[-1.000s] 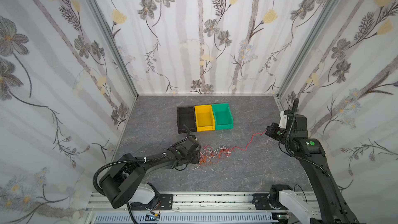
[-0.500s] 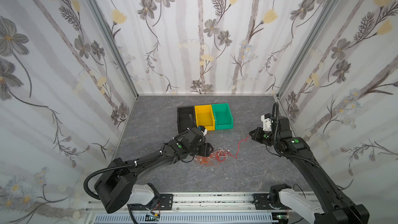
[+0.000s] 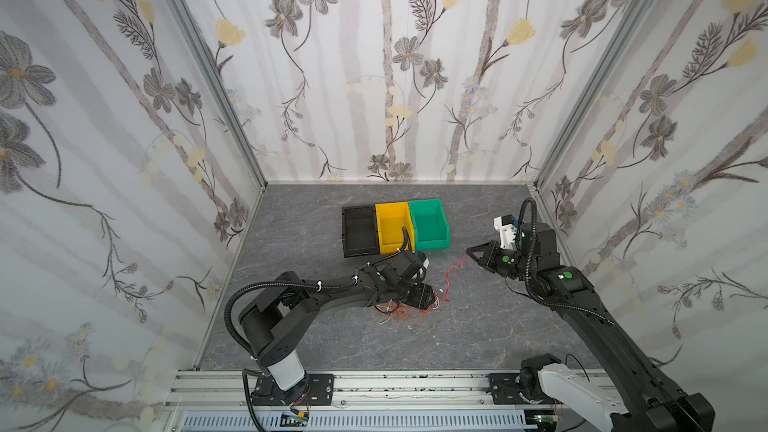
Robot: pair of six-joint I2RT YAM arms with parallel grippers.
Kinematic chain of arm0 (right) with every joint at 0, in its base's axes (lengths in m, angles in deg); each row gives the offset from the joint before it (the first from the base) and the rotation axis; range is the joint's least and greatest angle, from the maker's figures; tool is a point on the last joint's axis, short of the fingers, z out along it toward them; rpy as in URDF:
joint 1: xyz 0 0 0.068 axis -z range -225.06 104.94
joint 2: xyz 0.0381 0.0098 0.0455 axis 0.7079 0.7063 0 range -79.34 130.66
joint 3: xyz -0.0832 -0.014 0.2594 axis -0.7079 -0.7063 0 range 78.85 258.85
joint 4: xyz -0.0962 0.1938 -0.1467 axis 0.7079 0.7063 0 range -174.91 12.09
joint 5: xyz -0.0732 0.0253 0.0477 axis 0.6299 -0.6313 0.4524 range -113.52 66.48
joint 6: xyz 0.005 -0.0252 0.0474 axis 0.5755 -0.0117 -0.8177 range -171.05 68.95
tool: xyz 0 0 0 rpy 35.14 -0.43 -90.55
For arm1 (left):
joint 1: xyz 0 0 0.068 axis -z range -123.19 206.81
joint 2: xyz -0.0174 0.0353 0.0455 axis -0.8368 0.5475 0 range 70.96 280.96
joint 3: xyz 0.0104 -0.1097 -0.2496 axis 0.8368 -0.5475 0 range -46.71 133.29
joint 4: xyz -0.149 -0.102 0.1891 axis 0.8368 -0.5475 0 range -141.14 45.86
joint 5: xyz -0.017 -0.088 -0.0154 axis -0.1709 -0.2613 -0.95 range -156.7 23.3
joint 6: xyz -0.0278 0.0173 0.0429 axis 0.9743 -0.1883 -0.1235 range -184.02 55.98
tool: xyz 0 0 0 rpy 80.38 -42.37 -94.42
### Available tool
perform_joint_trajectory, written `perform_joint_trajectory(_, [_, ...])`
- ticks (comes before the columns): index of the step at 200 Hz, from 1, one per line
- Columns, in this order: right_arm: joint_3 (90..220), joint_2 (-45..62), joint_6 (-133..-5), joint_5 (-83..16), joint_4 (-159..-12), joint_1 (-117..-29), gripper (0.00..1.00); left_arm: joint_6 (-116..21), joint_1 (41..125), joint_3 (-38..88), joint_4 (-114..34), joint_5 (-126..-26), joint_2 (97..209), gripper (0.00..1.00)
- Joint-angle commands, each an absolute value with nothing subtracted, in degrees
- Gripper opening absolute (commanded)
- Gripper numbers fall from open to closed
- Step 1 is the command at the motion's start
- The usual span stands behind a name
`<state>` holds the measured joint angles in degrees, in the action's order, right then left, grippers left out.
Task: Untangle the cables
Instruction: 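Pull the red wire from the tangle with the right gripper while the left holds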
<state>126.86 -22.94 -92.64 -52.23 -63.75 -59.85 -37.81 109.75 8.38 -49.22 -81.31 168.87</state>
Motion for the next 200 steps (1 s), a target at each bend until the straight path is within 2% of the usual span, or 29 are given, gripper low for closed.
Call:
perform_joint_trajectory(1, [127.9, -23.7, -95.1, -55.7, -67.6, -59.9, 0.0, -39.4, 109.8, 9.5, -49.4, -77.6, 171.0, 0.63])
perform_joint_trajectory(44, [129.3, -24.2, -95.9, -57.4, -68.2, -59.7, 0.0, -39.7, 109.4, 9.1, -48.1, -76.5, 172.5, 0.48])
perform_joint_trajectory(101, [131.0, -25.5, -93.8, -57.6, -64.2, -55.1, 0.0, -38.2, 106.8, 5.9, -46.9, -77.6, 170.9, 0.17])
perform_joint_trajectory(141, [131.9, -27.4, -88.1, -52.3, -54.7, -47.5, 0.0, -36.9, 104.2, 0.9, -44.9, -78.3, 166.1, 0.09])
perform_joint_trajectory(200, [131.9, -29.2, -83.6, -39.4, -47.2, -40.2, 0.0, -35.7, 101.4, -4.6, -44.2, -78.4, 159.9, 0.05])
